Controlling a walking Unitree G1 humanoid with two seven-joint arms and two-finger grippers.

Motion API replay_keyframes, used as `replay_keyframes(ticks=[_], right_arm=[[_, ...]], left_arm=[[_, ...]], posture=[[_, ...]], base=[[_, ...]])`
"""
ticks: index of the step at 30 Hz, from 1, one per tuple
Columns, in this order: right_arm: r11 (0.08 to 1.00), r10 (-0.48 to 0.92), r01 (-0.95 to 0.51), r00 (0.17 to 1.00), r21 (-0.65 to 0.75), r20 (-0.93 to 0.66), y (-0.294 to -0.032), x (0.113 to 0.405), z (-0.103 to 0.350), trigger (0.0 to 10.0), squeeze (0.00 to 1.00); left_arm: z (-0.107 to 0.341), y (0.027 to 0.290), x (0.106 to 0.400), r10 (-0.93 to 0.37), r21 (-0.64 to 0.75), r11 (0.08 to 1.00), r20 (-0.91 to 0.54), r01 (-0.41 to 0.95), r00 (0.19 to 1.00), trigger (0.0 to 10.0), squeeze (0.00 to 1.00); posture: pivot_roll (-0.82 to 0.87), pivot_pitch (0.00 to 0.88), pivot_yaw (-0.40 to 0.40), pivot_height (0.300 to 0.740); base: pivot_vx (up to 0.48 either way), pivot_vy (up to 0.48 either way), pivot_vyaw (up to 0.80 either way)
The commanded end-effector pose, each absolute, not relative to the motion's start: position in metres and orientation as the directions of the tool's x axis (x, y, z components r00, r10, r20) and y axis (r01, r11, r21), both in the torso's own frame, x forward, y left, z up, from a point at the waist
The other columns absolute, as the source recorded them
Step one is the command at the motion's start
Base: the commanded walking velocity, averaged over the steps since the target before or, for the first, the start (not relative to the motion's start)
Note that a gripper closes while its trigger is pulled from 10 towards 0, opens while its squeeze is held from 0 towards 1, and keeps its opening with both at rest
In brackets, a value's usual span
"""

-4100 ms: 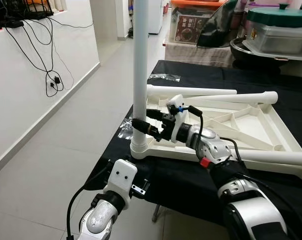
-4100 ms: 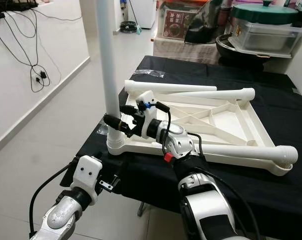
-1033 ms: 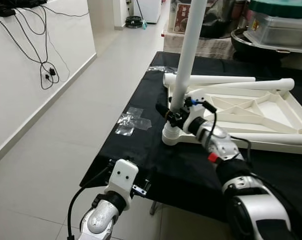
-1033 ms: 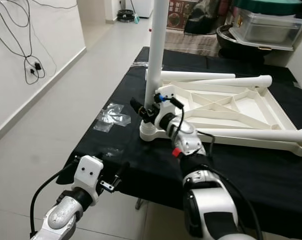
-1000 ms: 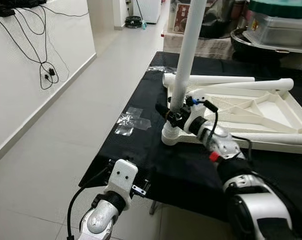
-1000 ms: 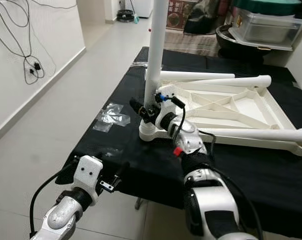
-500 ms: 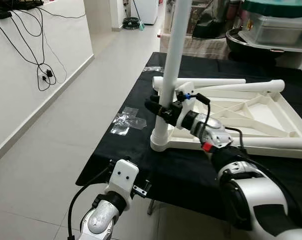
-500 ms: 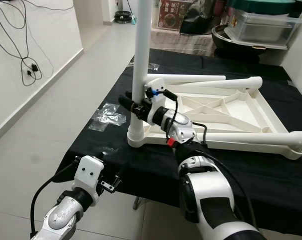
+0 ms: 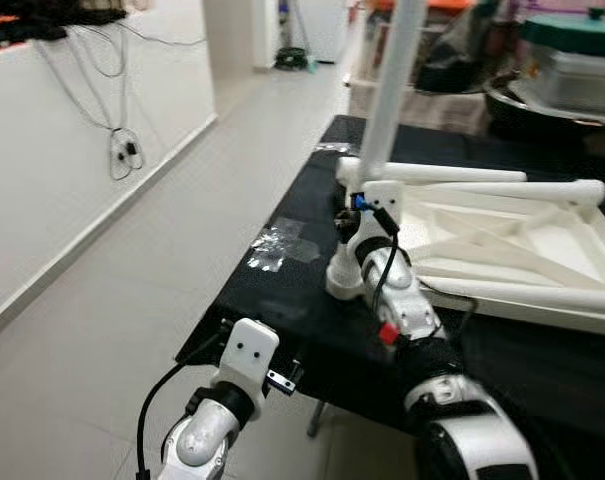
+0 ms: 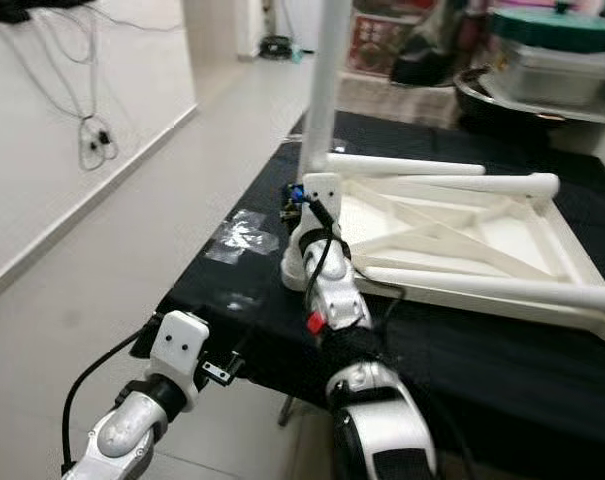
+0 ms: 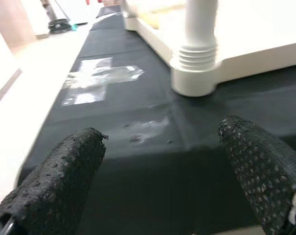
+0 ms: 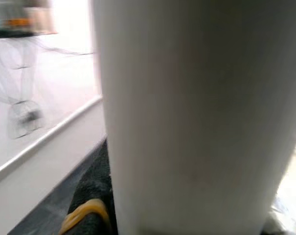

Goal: Building children table

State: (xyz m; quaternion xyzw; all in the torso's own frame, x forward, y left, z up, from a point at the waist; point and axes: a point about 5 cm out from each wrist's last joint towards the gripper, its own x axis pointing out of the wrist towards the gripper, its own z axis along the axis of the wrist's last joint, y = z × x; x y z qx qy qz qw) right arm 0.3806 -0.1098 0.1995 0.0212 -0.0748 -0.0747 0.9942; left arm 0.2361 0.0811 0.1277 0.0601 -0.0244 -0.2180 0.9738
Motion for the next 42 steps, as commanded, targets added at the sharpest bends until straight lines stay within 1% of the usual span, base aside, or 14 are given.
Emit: replay_keyframes(ticks=[1, 4, 5, 12, 13, 18, 19, 20, 24, 25, 26, 27, 36, 42], right_arm=[[0.954, -0.295, 0.291, 0.955, 0.067, 0.043, -0.12, 0.375, 0.178, 0.0, 0.0], [0.959, -0.264, 0.261, 0.964, 0.11, 0.016, -0.107, 0.375, 0.174, 0.0, 0.0], [0.971, -0.214, 0.208, 0.976, 0.119, 0.034, -0.101, 0.376, 0.176, 10.0, 0.0], [0.988, -0.128, 0.113, 0.982, 0.105, 0.141, -0.098, 0.376, 0.193, 10.0, 0.0], [0.993, -0.106, 0.091, 0.975, 0.081, 0.197, -0.102, 0.378, 0.202, 10.0, 1.0], [0.996, 0.032, -0.052, 0.967, 0.075, 0.255, -0.112, 0.389, 0.221, 10.0, 1.0], [0.998, 0.061, -0.068, 0.961, 0.017, 0.271, -0.122, 0.395, 0.227, 10.0, 1.0], [0.987, 0.151, -0.16, 0.956, 0.017, 0.253, -0.125, 0.399, 0.229, 10.0, 0.0], [0.933, 0.335, -0.355, 0.917, 0.059, 0.218, -0.124, 0.402, 0.229, 10.0, 0.0], [0.86, 0.497, -0.509, 0.853, 0.045, 0.16, -0.12, 0.401, 0.224, 10.0, 0.0], [0.827, 0.549, -0.56, 0.824, 0.05, 0.141, -0.119, 0.4, 0.222, 10.0, 0.0], [0.726, 0.671, -0.681, 0.732, 0.095, 0.117, -0.115, 0.395, 0.217, 10.0, 0.0], [0.63, 0.757, -0.763, 0.645, 0.144, 0.105, -0.108, 0.391, 0.212, 10.0, 0.0], [0.483, 0.865, -0.866, 0.495, 0.131, 0.077, -0.088, 0.386, 0.206, 10.0, 0.0]], left_arm=[[0.125, 0.079, 0.236, -0.436, 0.12, 0.894, 0.007, 0.432, 0.9, 10.0, 0.0], [0.125, 0.079, 0.236, -0.435, 0.119, 0.894, 0.007, 0.431, 0.9, 10.0, 0.0], [0.125, 0.079, 0.236, -0.434, 0.118, 0.895, 0.008, 0.43, 0.901, 10.0, 0.0], [0.125, 0.079, 0.237, -0.436, 0.112, 0.895, 0.007, 0.433, 0.9, 10.0, 0.0], [0.125, 0.079, 0.237, -0.436, 0.112, 0.894, 0.007, 0.433, 0.9, 10.0, 0.0], [0.126, 0.079, 0.237, -0.435, 0.112, 0.895, 0.008, 0.431, 0.901, 10.0, 0.0], [0.125, 0.079, 0.237, -0.434, 0.111, 0.896, 0.008, 0.43, 0.901, 10.0, 0.0], [0.125, 0.079, 0.237, -0.433, 0.111, 0.896, 0.007, 0.43, 0.901, 10.0, 0.0], [0.126, 0.079, 0.237, -0.432, 0.111, 0.897, 0.008, 0.429, 0.902, 10.0, 0.0], [0.126, 0.079, 0.237, -0.433, 0.113, 0.896, 0.008, 0.429, 0.902, 10.0, 0.0], [0.126, 0.079, 0.237, -0.433, 0.113, 0.896, 0.008, 0.429, 0.902, 10.0, 0.0], [0.125, 0.079, 0.236, -0.432, 0.113, 0.896, 0.006, 0.429, 0.902, 10.0, 0.0], [0.124, 0.079, 0.235, -0.433, 0.114, 0.896, 0.005, 0.43, 0.901, 10.0, 0.0], [0.122, 0.079, 0.234, -0.435, 0.117, 0.895, 0.002, 0.431, 0.901, 10.0, 0.0]], posture=[[0.06, 0.069, -0.067, 0.74], [0.07, 0.068, -0.07, 0.74], [0.07, 0.07, -0.071, 0.74], [0.06, 0.076, -0.067, 0.74], [0.06, 0.078, -0.066, 0.74], [0.06, 0.081, -0.068, 0.74], [0.06, 0.079, -0.068, 0.74], [0.06, 0.081, -0.071, 0.74], [0.06, 0.081, -0.071, 0.74], [0.06, 0.076, -0.07, 0.74], [0.06, 0.076, -0.07, 0.74], [0.07, 0.071, -0.071, 0.74], [0.07, 0.063, -0.073, 0.74], [0.08, 0.045, -0.067, 0.74]], base=[[0.0, 0.0, 0.0], [0.0, 0.0, 0.0], [0.0, 0.0, 0.0], [0.0, 0.0, 0.0], [0.0, 0.0, 0.0], [0.0, 0.0, 0.0], [0.0, 0.0, 0.0], [0.0, 0.0, 0.0], [0.0, 0.0, 0.0], [0.0, 0.0, 0.0], [0.0, 0.0, 0.0], [0.0, 0.0, 0.0], [0.0, 0.0, 0.0], [0.0, 0.0, 0.0]])
